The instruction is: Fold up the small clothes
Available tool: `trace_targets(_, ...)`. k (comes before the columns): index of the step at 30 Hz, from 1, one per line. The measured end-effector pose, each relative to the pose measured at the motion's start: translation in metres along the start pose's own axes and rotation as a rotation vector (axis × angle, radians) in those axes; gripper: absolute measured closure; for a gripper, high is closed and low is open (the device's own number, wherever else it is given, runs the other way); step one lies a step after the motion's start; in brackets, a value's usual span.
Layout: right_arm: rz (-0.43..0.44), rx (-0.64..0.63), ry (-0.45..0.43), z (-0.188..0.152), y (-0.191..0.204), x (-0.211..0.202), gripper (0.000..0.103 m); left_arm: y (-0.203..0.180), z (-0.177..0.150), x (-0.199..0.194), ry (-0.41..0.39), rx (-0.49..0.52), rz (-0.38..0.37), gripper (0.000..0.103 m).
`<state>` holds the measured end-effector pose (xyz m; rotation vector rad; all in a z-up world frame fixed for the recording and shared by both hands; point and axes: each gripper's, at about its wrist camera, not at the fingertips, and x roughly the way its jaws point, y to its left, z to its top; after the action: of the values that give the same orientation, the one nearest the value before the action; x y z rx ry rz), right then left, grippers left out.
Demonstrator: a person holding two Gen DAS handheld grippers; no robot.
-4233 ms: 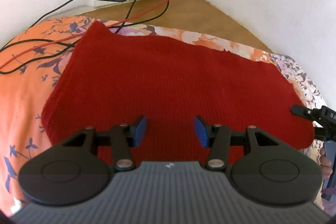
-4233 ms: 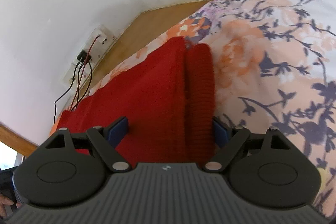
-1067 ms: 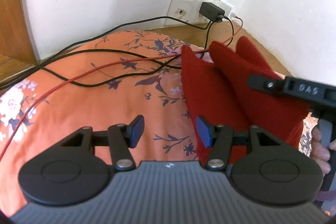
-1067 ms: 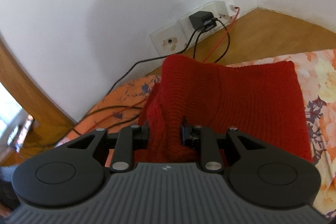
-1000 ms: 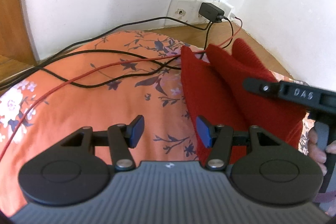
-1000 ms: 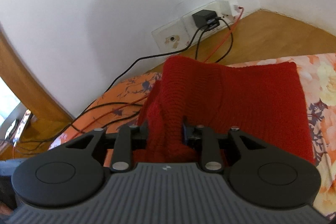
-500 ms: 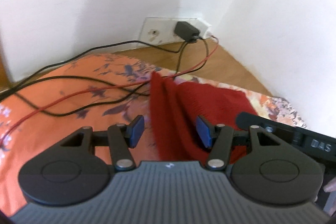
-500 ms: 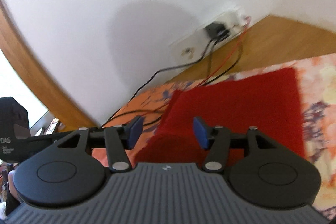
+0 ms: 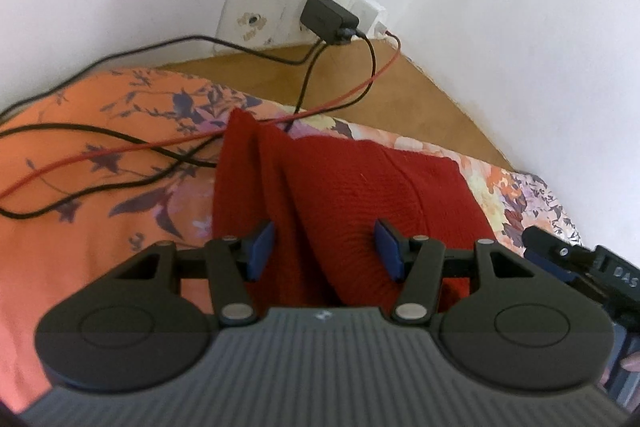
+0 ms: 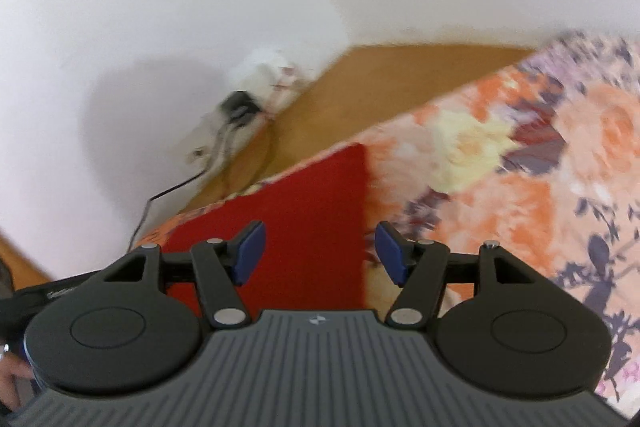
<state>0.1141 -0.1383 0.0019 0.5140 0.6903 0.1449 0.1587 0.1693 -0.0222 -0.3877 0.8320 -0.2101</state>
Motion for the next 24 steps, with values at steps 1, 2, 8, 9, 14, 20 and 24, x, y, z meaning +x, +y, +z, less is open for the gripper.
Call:
trace_targets(1,-0.003,0.025,0.009,-0.001,-0.007,0.003,0.035,0.000,0.000,0.002,0.001,-0.007,-0.001,0.047)
trace_targets(2,-0.006,0.044,0.021,-0.001,-0.013,0.007,0.035,-0.001,0.000,0.005,0.001,-0.012,-0.005,0.047)
trace_targets(8,0.032,0.141,0.068,-0.005,-0.034,0.035,0.035,-0.001,-0.005,0.011,-0.022,-0.020,-0.036,0.049)
trace_targets(9,0.045,0.156,0.073,-0.005,-0.035,0.038,0.035,-0.001,-0.005,0.011,-0.027,-0.027,-0.040,0.052)
trace_targets(14,0.177,0.191,0.129,-0.010,-0.033,0.047,0.036,-0.001,-0.007,0.002,-0.079,-0.015,-0.060,0.082)
trace_targets(20,0.221,0.058,0.107,-0.009,0.005,0.033,0.041,0.000,-0.004,-0.038,-0.189,0.012,-0.046,0.083)
trace_targets(24,0.230,-0.058,0.110,-0.013,0.036,0.026,0.041,0.020,-0.007,-0.044,-0.178,-0.001,0.008,0.083)
